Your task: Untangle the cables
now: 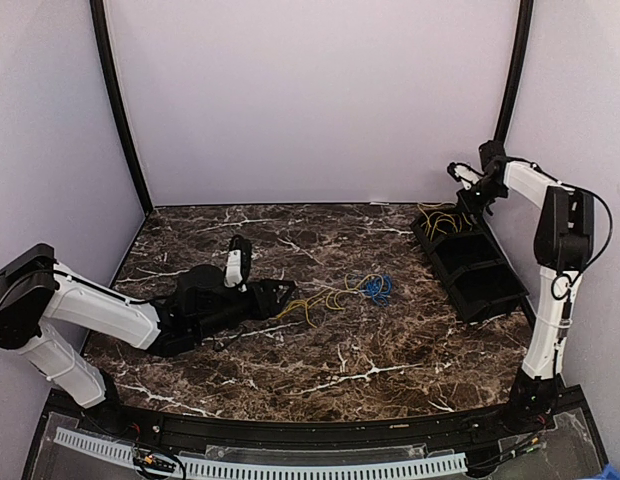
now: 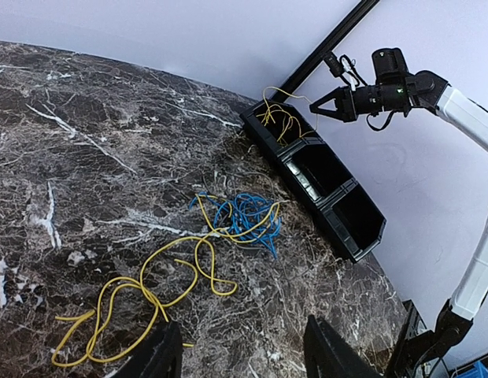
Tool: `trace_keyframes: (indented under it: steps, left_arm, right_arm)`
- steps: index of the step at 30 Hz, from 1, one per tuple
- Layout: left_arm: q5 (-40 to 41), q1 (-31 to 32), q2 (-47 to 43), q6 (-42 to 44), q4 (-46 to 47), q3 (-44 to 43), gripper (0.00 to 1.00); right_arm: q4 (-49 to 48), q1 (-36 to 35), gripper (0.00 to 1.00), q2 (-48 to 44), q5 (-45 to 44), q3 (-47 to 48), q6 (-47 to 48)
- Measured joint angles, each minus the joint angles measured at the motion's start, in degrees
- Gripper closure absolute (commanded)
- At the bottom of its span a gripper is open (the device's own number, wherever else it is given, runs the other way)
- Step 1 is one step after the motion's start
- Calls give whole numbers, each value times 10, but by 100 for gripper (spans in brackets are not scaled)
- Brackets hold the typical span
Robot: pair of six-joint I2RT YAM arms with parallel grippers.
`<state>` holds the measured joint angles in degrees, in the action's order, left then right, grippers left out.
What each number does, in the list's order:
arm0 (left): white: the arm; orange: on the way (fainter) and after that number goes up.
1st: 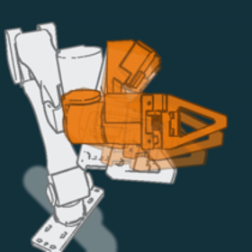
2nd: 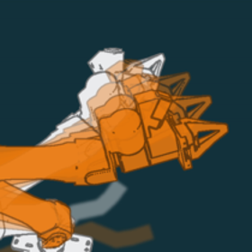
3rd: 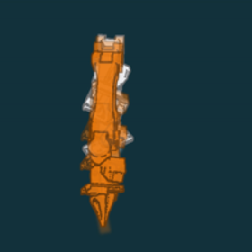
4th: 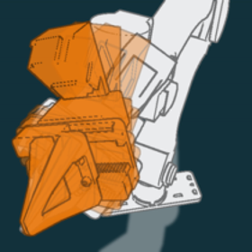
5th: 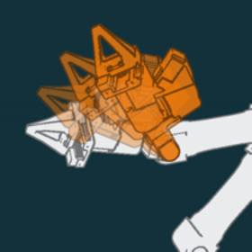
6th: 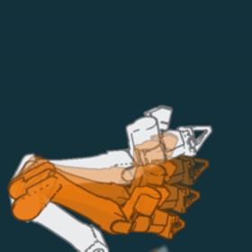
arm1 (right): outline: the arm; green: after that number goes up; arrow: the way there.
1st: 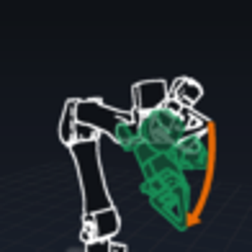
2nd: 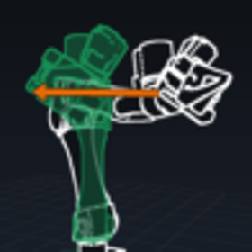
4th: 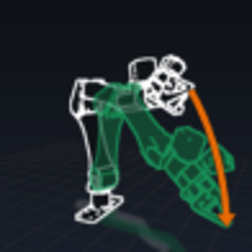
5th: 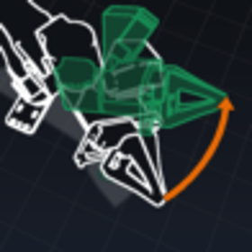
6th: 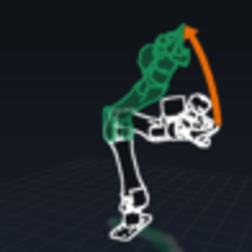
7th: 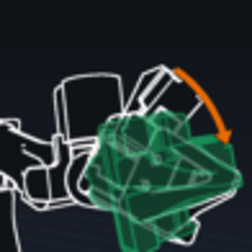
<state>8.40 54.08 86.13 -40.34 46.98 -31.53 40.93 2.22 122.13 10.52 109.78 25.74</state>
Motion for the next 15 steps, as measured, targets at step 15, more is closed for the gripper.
trace_keyframes:
  steps: [15]
  left_arm:
    - [-5, 0, 14, -4, 1, -1, 45]
  right_arm:
    - [-12, 38, 100, -9, -66, -57, 17]
